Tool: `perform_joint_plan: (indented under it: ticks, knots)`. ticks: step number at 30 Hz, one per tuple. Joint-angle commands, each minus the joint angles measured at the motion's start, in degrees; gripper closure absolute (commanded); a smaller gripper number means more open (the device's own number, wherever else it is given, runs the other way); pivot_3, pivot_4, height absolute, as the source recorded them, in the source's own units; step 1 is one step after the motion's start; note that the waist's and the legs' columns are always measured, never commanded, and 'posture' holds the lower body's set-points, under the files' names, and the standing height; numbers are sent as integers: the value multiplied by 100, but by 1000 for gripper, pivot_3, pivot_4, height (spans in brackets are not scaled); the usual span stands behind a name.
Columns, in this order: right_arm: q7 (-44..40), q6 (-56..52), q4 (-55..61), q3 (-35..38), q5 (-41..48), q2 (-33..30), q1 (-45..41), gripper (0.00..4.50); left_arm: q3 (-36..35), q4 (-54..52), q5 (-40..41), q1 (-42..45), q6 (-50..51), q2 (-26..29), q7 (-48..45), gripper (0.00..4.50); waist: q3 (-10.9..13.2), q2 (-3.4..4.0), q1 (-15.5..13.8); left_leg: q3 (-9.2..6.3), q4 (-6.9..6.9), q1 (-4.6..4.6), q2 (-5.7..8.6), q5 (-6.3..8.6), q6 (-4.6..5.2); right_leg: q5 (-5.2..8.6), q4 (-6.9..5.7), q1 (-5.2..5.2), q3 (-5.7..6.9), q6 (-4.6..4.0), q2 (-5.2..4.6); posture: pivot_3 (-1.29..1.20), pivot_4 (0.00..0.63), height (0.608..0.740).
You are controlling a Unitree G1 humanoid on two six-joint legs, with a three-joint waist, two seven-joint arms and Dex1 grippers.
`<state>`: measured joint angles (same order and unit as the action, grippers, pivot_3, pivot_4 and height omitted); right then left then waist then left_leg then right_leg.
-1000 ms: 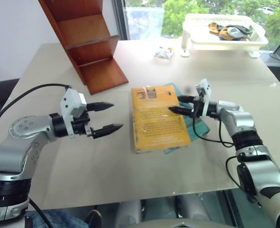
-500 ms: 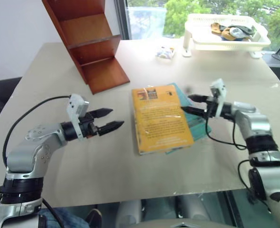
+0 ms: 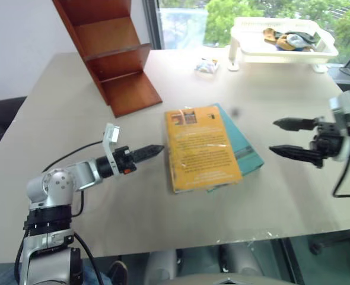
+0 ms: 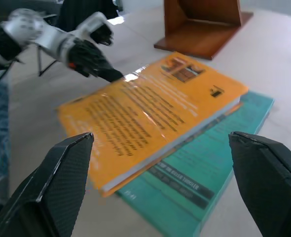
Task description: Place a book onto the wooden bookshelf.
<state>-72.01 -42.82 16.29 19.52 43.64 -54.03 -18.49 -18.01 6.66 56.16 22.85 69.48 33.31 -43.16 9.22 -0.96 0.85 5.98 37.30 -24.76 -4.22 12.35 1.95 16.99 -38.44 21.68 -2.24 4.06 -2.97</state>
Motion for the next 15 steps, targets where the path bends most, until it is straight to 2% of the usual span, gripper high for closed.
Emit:
perform_joint_plan:
  ticks: [1, 6, 15]
  knots:
    - [-301, -262, 642, 648, 593, -393, 452, 0, -276, 237, 531, 188, 543, -260, 92, 56, 1, -5, -7, -2, 0, 0, 0, 0, 0, 0, -1, -1, 1, 0, 0, 0, 150, 740]
    - [-152, -358, 1346, 1030, 991, -435, 1128, 0, 29, 545, 565, 344, 1025, -556, 57, 56, 4, -9, -51, -9, 1, -4, 3, 0, 0, 0, -1, -2, 6, 0, -2, 0, 150, 740]
    - [194, -323, 1632, 1172, 1355, -454, 1492, 0, 197, 1297, 297, 791, 831, -654, -393, 56, 8, -23, -28, -13, 6, -7, 6, 0, 0, 0, 0, -2, 8, 0, -3, 0, 150, 740]
